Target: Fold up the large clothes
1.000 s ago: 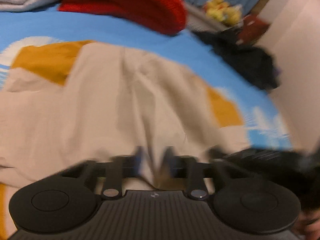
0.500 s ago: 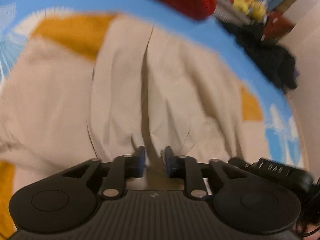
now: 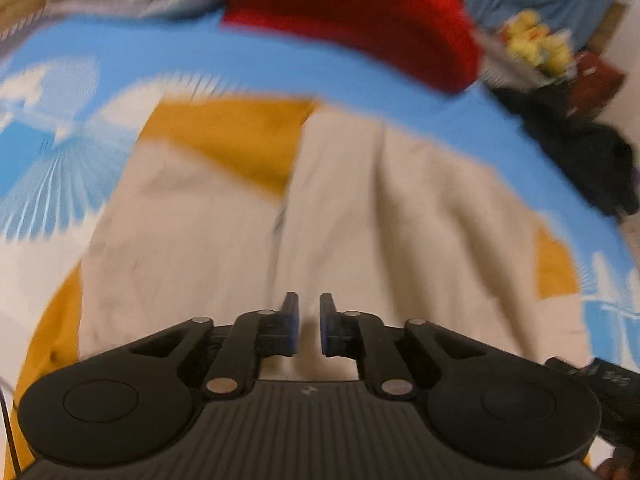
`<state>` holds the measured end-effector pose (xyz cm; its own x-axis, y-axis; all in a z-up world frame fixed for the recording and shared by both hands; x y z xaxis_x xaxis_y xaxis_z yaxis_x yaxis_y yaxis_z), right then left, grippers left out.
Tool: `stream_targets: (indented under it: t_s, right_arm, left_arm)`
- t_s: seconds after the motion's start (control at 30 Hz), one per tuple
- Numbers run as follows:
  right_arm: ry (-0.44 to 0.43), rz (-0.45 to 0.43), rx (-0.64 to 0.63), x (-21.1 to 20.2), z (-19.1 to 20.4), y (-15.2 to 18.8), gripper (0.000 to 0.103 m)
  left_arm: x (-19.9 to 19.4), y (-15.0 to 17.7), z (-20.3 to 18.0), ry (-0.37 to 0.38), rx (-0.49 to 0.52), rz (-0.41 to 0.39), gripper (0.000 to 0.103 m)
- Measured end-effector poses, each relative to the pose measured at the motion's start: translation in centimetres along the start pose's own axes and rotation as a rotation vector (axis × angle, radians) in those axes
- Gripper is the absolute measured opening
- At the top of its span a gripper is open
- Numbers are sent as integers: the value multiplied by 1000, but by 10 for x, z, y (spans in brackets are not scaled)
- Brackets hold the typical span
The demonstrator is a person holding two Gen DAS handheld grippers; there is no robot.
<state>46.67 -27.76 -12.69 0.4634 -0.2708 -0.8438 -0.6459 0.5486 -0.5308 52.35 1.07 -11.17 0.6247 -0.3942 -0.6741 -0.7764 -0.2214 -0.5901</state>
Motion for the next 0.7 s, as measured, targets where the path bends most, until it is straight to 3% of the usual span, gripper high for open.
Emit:
stream_targets:
  t_s: [0.1,0.17,0.23,0.27,0.33,0.4,0.47,0.53,0.6,0.7]
  right_arm:
    - [-4,-44,61,-6,-10,-4,41]
    - [-64,-144,66,-24,-6,-9,41]
    - [-160,-194,62,-36,-1,-12,41]
    - [-208,-185,43,-36,4,-11,41]
    - [-267,-80,4,-23,14,-1,41]
    - [-184,62,-61,3,18,13,41]
    - [-89,151,-101,22,14,23,44]
    - [-106,163,-65,23,7,22,44]
    - [-114,112,-75,11,5,15,44]
    - [-163,66,-53,-6,1,8,45]
  left_arm:
    - [-5,-3,-27,153,63,-43,12]
    - [-1,4,-39,247,87,-20,13]
    - [8,13,-47,284,103,37,15]
    - [18,22,-45,260,117,95,15]
    - [38,35,-34,124,158,216,13]
    - [44,38,-23,61,161,249,6]
    - [37,28,-23,89,119,227,10]
    - [21,17,-29,138,107,162,17]
    - [11,10,-28,150,94,125,19]
    - [18,16,-7,80,79,187,23]
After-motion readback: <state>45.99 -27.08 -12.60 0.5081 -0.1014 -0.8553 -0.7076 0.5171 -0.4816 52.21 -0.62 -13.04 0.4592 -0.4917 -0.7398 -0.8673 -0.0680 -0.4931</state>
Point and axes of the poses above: each gripper's, at about its wrist camera, not at the fingertips, and x roughly the way its jaws point, z to its left, y to its underside, the point moved 3 cm from there along x, roughly the way its jaws point, and after that the axes turned 15 degrees about y, right-handed, at the moved point
